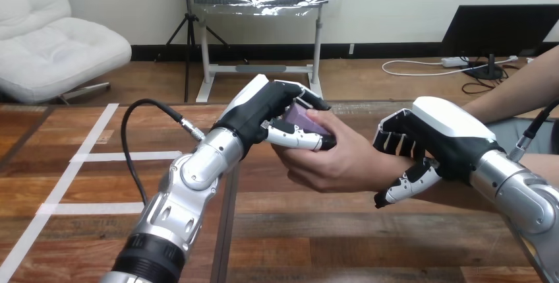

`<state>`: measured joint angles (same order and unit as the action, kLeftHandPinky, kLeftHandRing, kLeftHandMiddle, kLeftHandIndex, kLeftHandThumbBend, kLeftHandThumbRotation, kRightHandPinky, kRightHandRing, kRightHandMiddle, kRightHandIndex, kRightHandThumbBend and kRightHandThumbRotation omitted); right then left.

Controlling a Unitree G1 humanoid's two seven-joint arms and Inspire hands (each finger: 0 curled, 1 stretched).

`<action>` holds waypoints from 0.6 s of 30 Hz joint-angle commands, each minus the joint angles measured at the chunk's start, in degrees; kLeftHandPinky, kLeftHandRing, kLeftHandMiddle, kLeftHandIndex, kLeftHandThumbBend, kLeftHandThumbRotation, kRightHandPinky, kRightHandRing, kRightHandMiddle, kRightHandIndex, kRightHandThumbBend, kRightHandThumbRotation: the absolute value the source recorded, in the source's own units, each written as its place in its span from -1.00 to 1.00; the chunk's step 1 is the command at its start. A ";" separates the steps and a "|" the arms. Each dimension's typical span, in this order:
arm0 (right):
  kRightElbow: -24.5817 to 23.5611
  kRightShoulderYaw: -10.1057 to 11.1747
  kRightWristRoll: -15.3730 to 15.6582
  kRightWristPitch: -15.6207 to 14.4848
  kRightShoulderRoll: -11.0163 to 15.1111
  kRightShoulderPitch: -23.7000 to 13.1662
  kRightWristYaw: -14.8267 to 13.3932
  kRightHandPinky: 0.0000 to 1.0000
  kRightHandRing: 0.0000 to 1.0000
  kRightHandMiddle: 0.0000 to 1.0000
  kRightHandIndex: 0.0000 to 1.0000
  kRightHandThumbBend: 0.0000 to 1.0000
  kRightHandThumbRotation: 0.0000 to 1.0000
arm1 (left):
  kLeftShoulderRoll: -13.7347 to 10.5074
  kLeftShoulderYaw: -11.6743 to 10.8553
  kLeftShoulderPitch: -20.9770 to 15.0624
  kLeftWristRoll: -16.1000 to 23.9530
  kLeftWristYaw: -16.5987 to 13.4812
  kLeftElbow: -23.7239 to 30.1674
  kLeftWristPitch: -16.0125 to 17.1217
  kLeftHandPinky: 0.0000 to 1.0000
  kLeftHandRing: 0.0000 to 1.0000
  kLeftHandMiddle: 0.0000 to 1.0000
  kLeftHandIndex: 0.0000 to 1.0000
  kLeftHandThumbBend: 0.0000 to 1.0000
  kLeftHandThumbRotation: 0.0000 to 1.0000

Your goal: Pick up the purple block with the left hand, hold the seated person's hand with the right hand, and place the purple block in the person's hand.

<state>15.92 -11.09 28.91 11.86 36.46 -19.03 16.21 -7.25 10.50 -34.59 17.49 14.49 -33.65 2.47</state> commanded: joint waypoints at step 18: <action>1.37 -1.18 0.30 2.42 -0.47 1.35 0.27 0.05 0.31 0.34 0.36 0.68 -0.17 | -1.93 0.30 -0.16 -0.54 -1.36 2.02 4.23 0.25 0.41 0.46 0.42 0.68 0.86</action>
<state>15.93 -11.07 29.29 14.21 36.52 -18.54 15.80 -8.21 10.78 -33.42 16.85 14.39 -33.65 5.01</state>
